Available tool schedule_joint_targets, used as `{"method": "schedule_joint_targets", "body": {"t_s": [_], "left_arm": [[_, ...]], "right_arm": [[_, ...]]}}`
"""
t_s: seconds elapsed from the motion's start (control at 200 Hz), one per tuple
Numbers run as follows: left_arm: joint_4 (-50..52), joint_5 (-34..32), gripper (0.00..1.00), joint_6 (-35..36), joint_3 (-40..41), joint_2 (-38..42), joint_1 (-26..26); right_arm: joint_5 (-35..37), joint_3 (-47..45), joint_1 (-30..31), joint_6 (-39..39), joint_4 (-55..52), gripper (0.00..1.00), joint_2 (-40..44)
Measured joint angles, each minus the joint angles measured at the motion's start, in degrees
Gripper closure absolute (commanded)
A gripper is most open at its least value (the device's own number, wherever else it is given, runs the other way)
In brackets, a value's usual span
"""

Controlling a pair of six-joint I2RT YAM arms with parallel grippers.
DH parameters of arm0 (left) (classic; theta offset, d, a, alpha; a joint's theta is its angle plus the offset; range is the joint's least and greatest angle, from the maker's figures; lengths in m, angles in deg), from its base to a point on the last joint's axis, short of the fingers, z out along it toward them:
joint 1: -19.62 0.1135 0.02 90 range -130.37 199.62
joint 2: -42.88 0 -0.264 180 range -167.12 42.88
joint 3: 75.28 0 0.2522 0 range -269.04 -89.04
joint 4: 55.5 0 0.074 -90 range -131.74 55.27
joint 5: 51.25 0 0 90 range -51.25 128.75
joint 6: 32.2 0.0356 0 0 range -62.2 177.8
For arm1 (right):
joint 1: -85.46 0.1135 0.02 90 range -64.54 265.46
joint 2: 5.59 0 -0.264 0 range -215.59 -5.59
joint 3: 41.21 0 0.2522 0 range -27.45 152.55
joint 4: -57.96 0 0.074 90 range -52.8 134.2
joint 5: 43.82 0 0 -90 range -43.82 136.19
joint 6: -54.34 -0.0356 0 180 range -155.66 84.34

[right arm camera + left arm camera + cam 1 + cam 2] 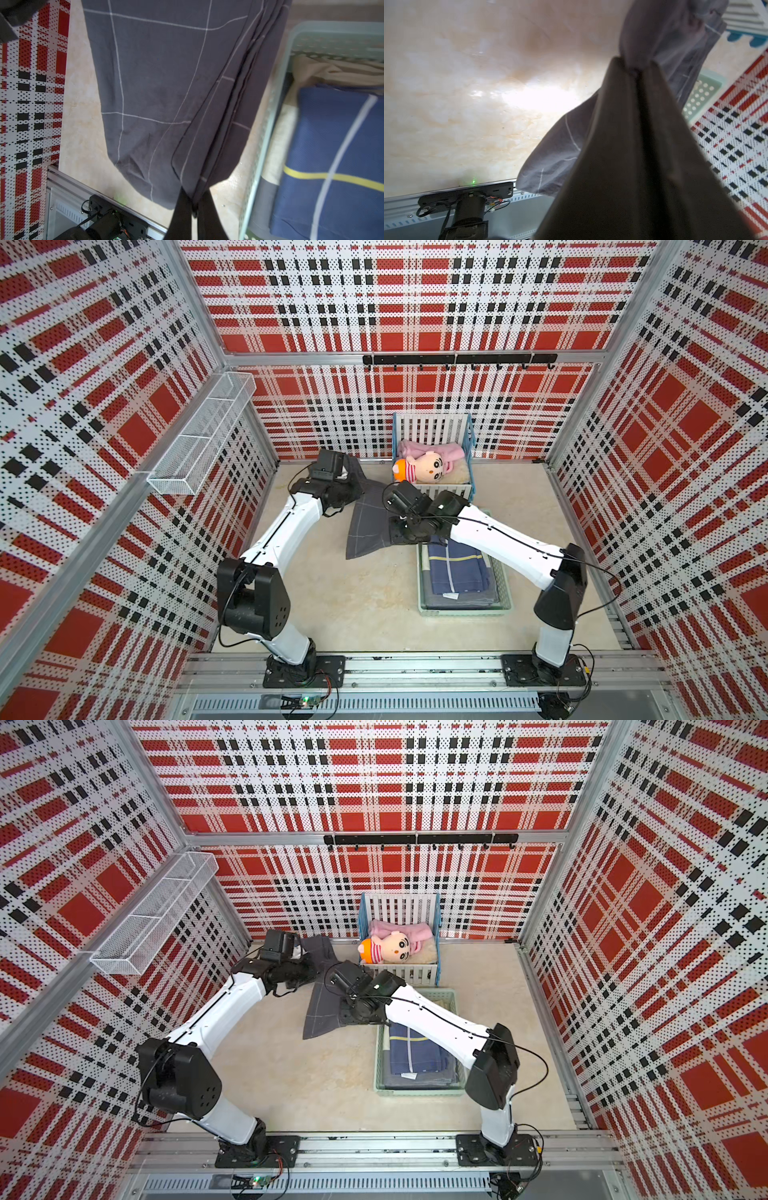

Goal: Put the folded pillowcase in the basket
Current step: Place the pillowcase in the basket.

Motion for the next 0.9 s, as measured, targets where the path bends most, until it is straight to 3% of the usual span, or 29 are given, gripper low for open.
{"method": "schedule_joint_targets", "body": {"t_s": [0.205,0.356,0.596,0.902], "left_arm": [[0.6,0.2,1.00,-4.8,-7.4,-2.1,-14.4],[-0.3,-0.4,1.00,-7.2,-10.4,-6.4,-20.9],[-0.4,-1.8,1.00,-9.9,-8.4,-10.7,-23.9],[-6.4,-4.8,1.00,-11.6,0.5,-12.8,-25.5]], "right_arm": [[3.1,-14.6,-1.4,-5.3,-3.2,1.00,14.6],[4.1,-25.2,-3.7,-9.3,-5.6,1.00,25.9],[4.2,-38.9,-7.7,-14.1,-8.0,1.00,38.9],[3.6,-47.5,-12.3,-16.1,-6.4,1.00,41.3]]}}
